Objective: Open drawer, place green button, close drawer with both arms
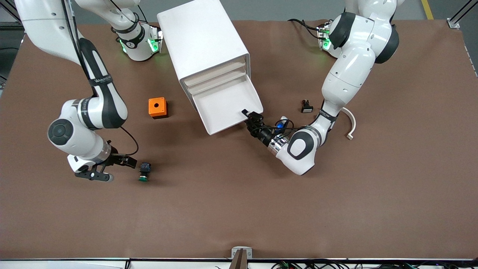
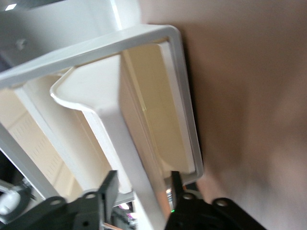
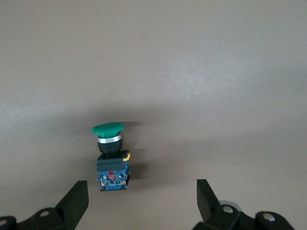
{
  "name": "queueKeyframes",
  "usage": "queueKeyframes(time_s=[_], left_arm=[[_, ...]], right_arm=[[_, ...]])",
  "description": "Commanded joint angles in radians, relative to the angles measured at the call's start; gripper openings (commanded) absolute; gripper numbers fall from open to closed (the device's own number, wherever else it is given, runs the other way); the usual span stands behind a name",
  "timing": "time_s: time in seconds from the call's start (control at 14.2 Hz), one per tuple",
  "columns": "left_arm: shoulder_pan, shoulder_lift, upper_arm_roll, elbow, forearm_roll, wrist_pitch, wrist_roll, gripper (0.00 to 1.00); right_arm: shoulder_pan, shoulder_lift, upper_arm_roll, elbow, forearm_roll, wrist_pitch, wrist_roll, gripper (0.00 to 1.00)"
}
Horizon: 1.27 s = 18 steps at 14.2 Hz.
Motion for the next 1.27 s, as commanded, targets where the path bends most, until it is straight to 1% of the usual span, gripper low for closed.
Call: queueKeyframes(time_s=[0.0,0.07,0.21,0.35,0.42,0.49,0.57,0.64,0.78,0.85,0.92,0.99,1.06,1.13,1.2], left_arm=[[0.018,-0.017,-0.005,0.017,-0.016,0.0,0.208,0.96],[0.018,-0.026,-0.003,0.019,-0.011,0.0,0.284,0.99],[0.02,-0.044,-0.001,0.025,0.011,0.0,0.424,0.99],[0.015,-0.041,0.021,0.071,0.028,0.0,0.563,0.99],[0.008,-0.041,0.059,0.089,0.028,0.001,0.701,0.99],[0.003,-0.046,0.077,0.092,0.03,0.001,0.777,0.99],[0.0,-0.055,0.083,0.101,0.036,0.006,0.835,0.99],[-0.006,-0.061,0.095,0.114,0.067,0.02,0.88,0.99],[-0.009,-0.101,0.097,0.12,0.142,0.044,0.96,0.99],[-0.011,-0.126,0.097,0.12,0.192,0.061,1.019,0.99],[-0.021,-0.152,0.097,0.118,0.246,0.107,1.056,0.99],[-0.031,-0.169,0.098,0.118,0.287,0.148,1.064,0.99],[-0.031,-0.185,0.097,0.118,0.324,0.179,1.075,0.99],[-0.028,-0.196,0.097,0.12,0.337,0.194,1.104,0.99],[-0.026,-0.215,0.101,0.118,0.355,0.207,1.142,0.99]], right_arm=[[0.036,0.029,-0.002,-0.016,-0.006,0.06,0.068,1.0],[0.042,0.044,-0.002,-0.016,-0.006,0.085,0.074,1.0],[0.052,0.072,-0.003,-0.016,-0.005,0.114,0.074,1.0],[0.058,0.085,-0.003,-0.015,-0.005,0.114,0.079,0.99],[0.07,0.101,-0.003,-0.013,-0.009,0.126,0.108,0.98],[0.073,0.109,-0.005,-0.013,-0.009,0.138,0.109,0.98],[0.073,0.119,-0.005,-0.013,-0.009,0.143,0.109,0.96],[0.073,0.125,-0.005,-0.013,-0.011,0.146,0.109,0.93],[0.073,0.135,-0.005,-0.013,-0.011,0.149,0.109,0.8],[0.073,0.135,-0.005,-0.016,-0.011,0.149,0.109,0.69],[0.075,0.135,-0.005,-0.018,-0.012,0.148,0.108,0.47],[0.075,0.135,-0.003,-0.018,-0.013,0.145,0.108,0.32],[0.073,0.135,-0.003,-0.018,-0.013,0.137,0.109,0.15],[0.073,0.132,-0.003,-0.016,-0.013,0.128,0.109,0.03],[0.073,0.122,-0.003,-0.015,-0.011,0.107,0.116,0.0]])
